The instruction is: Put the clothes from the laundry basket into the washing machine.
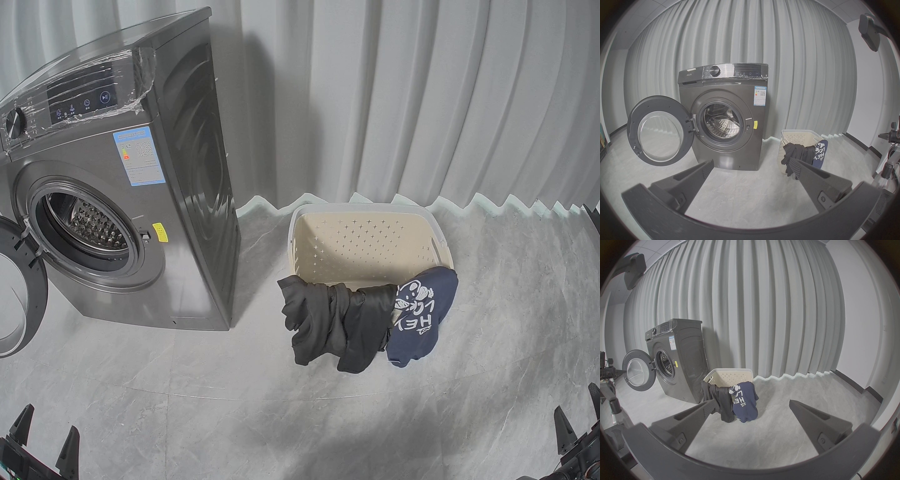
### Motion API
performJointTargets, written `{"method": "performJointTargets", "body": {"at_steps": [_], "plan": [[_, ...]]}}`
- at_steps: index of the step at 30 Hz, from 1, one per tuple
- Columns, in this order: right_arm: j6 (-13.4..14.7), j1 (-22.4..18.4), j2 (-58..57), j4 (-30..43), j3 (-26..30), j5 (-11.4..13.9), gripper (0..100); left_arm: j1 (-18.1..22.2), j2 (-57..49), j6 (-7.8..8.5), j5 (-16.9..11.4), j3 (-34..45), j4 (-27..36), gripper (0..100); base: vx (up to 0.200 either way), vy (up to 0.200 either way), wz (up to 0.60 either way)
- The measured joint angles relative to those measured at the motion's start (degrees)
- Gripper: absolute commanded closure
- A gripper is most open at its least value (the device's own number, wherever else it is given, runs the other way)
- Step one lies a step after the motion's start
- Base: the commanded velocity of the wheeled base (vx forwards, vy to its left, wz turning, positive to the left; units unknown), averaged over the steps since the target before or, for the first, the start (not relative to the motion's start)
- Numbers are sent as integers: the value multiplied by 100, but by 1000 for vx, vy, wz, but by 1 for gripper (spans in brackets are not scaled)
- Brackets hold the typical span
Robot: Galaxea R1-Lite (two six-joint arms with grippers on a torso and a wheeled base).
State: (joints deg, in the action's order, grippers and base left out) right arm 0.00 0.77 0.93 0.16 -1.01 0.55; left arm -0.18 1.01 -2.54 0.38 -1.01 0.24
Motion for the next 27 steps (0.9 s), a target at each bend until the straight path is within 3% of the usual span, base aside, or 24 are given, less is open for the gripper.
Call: {"method": "performJointTargets", "body": {"at_steps": [15,27], "plan": [[0,0,0,2,0,0,0,2,0,-13,-2,0,2,0,0,-200,0],[0,0,0,2,0,0,0,2,0,-15,-2,0,2,0,0,0,0]]}}
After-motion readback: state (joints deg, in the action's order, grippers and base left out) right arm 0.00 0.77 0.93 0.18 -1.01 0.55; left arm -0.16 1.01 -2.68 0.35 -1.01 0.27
